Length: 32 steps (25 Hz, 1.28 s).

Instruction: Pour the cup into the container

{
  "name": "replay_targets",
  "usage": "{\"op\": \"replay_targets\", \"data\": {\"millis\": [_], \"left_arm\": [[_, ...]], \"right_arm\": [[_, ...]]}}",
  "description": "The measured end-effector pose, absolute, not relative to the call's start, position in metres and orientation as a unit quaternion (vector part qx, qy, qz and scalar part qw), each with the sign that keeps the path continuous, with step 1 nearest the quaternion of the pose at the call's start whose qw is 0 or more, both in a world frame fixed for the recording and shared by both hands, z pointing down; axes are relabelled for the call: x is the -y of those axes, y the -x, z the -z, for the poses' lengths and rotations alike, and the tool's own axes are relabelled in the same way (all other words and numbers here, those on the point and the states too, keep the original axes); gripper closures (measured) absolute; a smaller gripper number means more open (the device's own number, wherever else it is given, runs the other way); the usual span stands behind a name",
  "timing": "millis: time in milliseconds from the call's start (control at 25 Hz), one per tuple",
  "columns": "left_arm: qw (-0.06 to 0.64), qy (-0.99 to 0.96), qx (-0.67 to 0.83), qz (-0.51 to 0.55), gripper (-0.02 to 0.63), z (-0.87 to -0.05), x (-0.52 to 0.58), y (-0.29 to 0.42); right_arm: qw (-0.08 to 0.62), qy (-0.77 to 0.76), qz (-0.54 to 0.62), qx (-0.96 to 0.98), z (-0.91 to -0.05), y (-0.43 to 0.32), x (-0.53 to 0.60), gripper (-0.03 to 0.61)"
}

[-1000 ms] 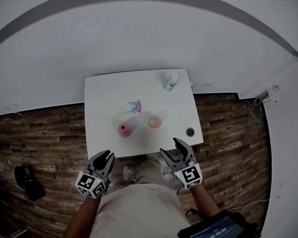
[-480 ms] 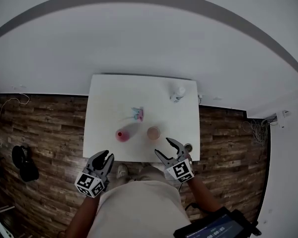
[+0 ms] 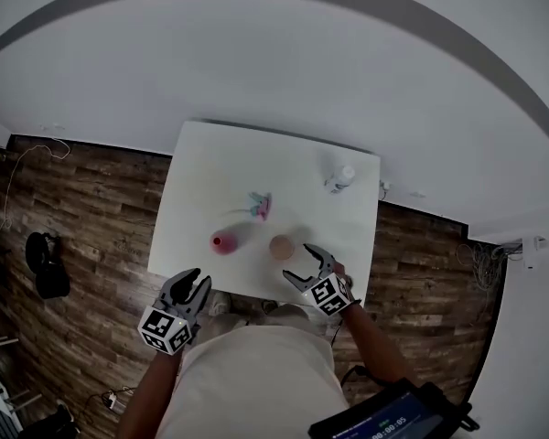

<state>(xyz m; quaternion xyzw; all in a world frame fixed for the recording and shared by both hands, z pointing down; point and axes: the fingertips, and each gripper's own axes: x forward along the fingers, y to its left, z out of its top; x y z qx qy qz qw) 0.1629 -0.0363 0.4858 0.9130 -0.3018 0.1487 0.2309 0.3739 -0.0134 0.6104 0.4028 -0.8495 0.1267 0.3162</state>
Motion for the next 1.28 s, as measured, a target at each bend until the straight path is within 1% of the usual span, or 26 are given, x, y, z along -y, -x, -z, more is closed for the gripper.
{"op": "replay_targets", "data": {"millis": [80, 160, 600, 1280], "left_arm": [[0.234, -0.908, 0.313, -0.151, 0.508, -0.488, 0.036, -0.166], [0.236, -0.904, 0.324, -0.151, 0.506, -0.491, 0.034, -0.167], [0.247, -0.882, 0.366, -0.166, 0.503, -0.505, 0.023, -0.169], [0.267, -0.852, 0.414, -0.177, 0.503, -0.522, 0.016, -0.165]], "right_arm": [[0.328, -0.382, -0.13, 0.854, -0.627, -0.375, 0.015, 0.197], [0.337, -0.365, -0.13, 0.858, -0.642, -0.375, 0.017, 0.187], [0.369, -0.313, -0.107, 0.869, -0.694, -0.367, 0.034, 0.187], [0.365, -0.288, -0.073, 0.883, -0.722, -0.352, 0.05, 0.187]]}}
